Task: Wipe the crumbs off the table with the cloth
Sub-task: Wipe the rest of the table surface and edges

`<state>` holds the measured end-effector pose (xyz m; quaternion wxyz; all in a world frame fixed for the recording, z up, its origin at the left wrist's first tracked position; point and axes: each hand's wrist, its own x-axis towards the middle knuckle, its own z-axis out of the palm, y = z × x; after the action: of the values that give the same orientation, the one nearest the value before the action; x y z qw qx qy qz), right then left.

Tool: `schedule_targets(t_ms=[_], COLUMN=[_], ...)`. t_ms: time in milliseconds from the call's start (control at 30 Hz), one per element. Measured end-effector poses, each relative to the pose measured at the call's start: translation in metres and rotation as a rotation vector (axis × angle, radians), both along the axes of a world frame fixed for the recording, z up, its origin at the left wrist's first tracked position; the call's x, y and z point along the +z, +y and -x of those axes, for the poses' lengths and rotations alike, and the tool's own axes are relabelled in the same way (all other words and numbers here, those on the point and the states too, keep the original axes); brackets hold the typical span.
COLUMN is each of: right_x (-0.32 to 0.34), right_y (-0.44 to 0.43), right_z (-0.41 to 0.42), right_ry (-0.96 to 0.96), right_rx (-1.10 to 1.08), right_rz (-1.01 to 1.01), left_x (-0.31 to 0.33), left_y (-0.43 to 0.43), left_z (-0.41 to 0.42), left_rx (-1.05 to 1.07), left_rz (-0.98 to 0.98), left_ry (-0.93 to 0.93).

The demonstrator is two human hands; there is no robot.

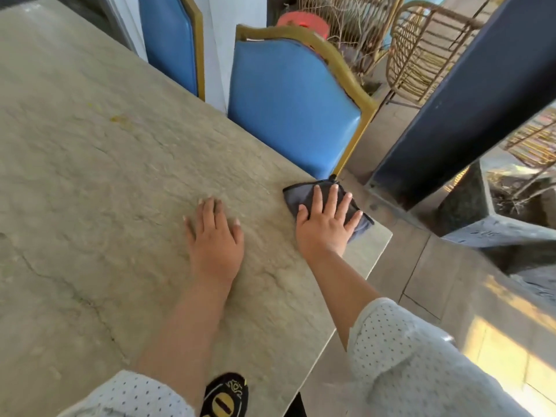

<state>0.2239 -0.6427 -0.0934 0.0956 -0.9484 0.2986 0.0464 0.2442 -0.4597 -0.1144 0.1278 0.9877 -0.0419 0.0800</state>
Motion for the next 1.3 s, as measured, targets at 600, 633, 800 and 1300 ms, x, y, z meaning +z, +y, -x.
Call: schedule_targets(t_ms=[600,633,800,1300], right_x=[-0.004,-0.004,-0.002,0.001], right_y=[0.041,0.053,0.129,0.175], right_z=[-0.088,-0.093,-0.068,-0.069], right_ry=[-0.015,-0.019,-0.048,0.003], right_rx=[0.274,0.318,0.635,0.579], right_rz=[-0.008,-0.009,-0.025,-0.022], left_x=[0.010,0.008,0.002,0.005], left_y=[0.037,0.049,0.109,0.143], left_z=[-0.022,-0.026,-0.029,-0.025], left_rx=[0.055,0.085,0.279,0.247], left_rz=[0.224,0.203,0.087,0.410], left_ry=[0.011,-0.016,-0.022,-0.001])
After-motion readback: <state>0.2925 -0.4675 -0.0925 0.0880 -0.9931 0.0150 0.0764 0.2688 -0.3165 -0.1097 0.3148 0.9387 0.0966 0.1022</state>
